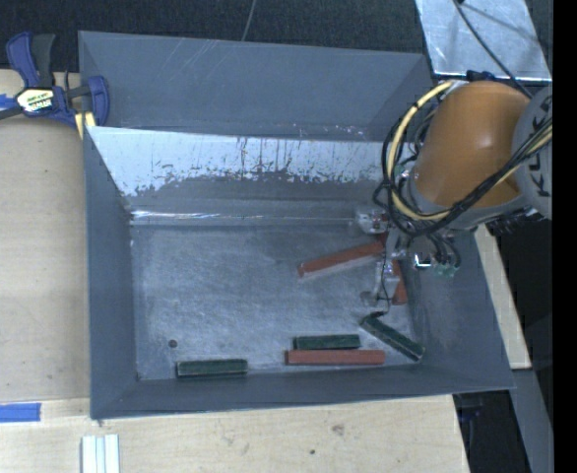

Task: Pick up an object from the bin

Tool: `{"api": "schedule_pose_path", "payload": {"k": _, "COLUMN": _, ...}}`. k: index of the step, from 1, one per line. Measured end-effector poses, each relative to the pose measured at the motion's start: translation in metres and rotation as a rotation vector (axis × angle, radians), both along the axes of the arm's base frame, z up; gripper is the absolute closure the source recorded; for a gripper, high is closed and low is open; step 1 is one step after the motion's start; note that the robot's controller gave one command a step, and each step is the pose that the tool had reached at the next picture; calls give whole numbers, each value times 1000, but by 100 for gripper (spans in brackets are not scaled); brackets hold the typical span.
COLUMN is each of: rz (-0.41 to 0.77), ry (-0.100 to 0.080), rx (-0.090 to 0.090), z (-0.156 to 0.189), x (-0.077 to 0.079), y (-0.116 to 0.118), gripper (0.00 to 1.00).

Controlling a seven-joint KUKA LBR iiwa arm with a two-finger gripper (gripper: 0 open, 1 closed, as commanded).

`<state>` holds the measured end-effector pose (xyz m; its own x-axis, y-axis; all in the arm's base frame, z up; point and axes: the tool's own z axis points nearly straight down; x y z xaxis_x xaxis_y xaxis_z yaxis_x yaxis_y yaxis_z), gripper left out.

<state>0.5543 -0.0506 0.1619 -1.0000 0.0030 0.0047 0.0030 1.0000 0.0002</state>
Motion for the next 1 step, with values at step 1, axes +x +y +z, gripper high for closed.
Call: {"api": "schedule_pose_path", "payload": {"k": 1, "rz": 1, "ry": -8, "rx": -1, "z": 5, "x": 2, "y": 0, "gripper": 0}}
